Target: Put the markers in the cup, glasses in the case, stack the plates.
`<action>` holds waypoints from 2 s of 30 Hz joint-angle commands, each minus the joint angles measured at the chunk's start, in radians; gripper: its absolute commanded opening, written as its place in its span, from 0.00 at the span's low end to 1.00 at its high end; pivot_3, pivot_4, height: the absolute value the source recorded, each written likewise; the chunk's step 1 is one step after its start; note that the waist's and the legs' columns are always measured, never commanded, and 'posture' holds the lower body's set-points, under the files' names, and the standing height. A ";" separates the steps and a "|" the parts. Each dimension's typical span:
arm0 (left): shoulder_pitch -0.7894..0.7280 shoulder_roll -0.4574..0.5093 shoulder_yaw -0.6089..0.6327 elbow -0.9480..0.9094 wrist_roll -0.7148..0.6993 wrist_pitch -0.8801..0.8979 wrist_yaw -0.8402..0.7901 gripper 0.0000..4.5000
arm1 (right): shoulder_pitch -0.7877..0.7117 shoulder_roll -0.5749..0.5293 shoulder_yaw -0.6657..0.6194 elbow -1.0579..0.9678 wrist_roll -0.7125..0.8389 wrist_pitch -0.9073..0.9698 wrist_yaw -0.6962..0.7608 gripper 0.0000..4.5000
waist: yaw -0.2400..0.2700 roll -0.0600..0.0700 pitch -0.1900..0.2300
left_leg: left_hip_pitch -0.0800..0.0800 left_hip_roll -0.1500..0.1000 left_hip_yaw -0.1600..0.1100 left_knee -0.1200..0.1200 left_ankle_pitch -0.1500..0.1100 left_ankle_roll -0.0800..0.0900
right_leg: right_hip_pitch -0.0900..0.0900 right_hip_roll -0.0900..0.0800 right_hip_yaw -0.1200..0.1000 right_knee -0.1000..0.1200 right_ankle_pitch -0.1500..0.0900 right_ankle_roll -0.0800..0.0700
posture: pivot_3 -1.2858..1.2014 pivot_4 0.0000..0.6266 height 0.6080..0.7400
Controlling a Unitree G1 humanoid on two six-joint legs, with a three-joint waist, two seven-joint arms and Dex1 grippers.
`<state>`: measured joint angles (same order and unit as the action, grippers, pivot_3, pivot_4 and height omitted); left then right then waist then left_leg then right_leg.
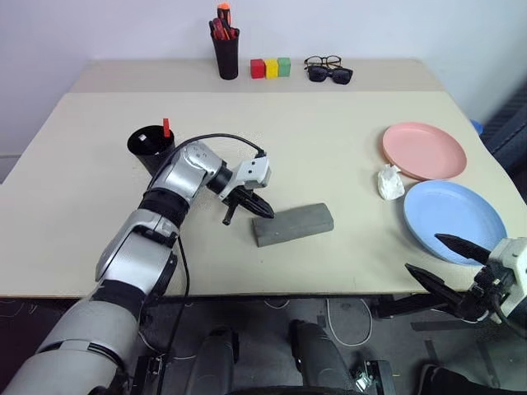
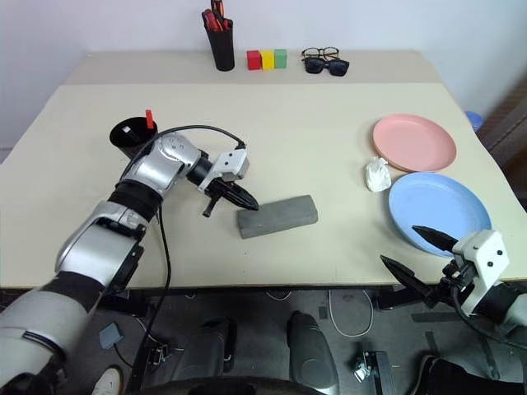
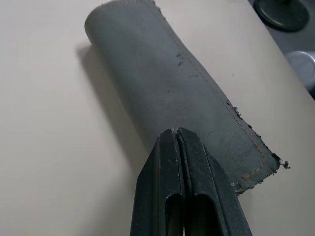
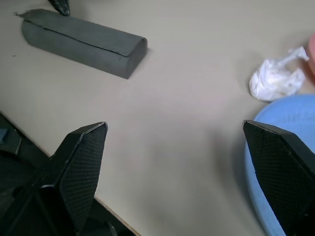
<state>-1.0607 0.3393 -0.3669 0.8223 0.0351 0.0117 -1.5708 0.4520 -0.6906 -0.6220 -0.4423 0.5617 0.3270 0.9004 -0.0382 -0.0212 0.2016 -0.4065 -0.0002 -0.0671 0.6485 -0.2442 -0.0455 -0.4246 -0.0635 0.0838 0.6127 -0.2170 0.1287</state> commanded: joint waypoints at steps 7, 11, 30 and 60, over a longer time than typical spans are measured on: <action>0.169 0.034 0.087 -0.516 -0.154 0.280 0.083 0.12 | -0.099 -0.012 0.056 0.121 -0.083 -0.014 -0.081 1.00 | 0.006 0.000 0.000 | -0.001 0.000 0.000 0.001 0.000 0.000 | 0.000 0.000 0.000 0.000 0.000 0.000 | 0.52 0.24 1.00; 0.205 0.050 0.081 -0.639 -0.156 0.372 0.160 0.52 | -0.179 -0.032 0.114 0.254 -0.176 -0.055 -0.112 1.00 | -0.001 0.001 0.000 | 0.001 0.000 0.000 0.001 0.000 0.000 | 0.000 0.000 0.000 0.001 0.000 0.000 | 0.52 0.24 1.00; 0.228 0.075 0.077 -0.810 -0.190 0.468 0.339 1.00 | -0.403 -0.093 0.247 0.529 -0.280 -0.061 -0.111 0.36 | -0.005 0.002 -0.001 | 0.002 0.000 0.000 0.002 0.001 0.000 | 0.000 0.000 0.000 0.003 0.002 0.001 | 0.52 0.24 1.00; 0.255 0.091 0.082 -0.857 -0.221 0.498 0.416 1.00 | -0.632 -0.299 0.227 0.492 -0.337 -0.168 -0.069 0.02 | -0.009 0.002 -0.001 | 0.005 0.000 0.001 0.002 0.001 0.000 | 0.004 0.000 0.001 0.003 0.002 0.001 | 0.52 0.24 1.00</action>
<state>-0.8061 0.4267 -0.2997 0.0044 -0.1705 0.5026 -1.1661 -0.1250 -0.9601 -0.3922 0.0229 0.2472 0.2161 0.8466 -0.0474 -0.0188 0.2010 -0.4011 -0.0003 -0.0655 0.6506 -0.2436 -0.0458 -0.4207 -0.0632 0.0847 0.6154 -0.2153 0.1293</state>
